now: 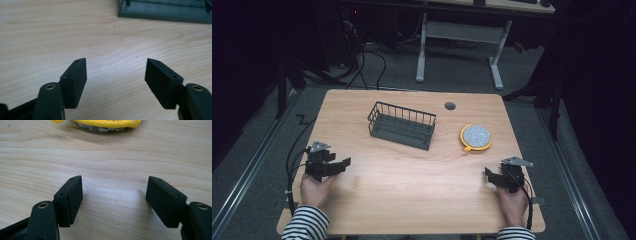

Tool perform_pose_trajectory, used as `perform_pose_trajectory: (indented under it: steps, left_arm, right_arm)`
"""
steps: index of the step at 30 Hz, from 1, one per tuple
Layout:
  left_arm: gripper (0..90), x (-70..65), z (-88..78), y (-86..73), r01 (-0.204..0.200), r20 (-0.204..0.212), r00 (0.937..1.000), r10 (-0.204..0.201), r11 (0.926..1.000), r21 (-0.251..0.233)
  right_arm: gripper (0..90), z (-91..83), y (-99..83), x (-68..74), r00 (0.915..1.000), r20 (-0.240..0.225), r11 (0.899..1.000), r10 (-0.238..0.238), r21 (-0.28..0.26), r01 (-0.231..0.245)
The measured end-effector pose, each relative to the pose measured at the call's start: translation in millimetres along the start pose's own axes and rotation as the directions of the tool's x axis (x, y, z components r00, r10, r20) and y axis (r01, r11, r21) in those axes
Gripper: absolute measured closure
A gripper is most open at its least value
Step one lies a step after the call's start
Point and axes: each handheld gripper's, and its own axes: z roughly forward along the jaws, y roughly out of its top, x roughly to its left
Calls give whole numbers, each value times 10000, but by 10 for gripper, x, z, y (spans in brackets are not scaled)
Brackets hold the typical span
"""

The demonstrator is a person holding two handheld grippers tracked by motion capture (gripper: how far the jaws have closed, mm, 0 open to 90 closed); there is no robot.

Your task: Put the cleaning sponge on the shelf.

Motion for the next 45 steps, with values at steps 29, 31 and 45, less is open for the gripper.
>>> perform_pose_trajectory:
  steps: [29,31,45]
  left_arm:
    - [441,-246,446,1355,-668,200,9975,673,9974,-260]
    - [443,-253,499,1435,-772,69,9970,774,9968,-186]
    - [532,-198,894,1631,-205,-72,9998,206,9997,132]
  right_arm:
    - [301,0,-2,2,10000,35,10000,6,-14,-6]
    - [301,-1,-2,4,10000,28,10000,22,-5,-22]
    - [316,2,3,-2,10000,36,10000,79,-9,-79]
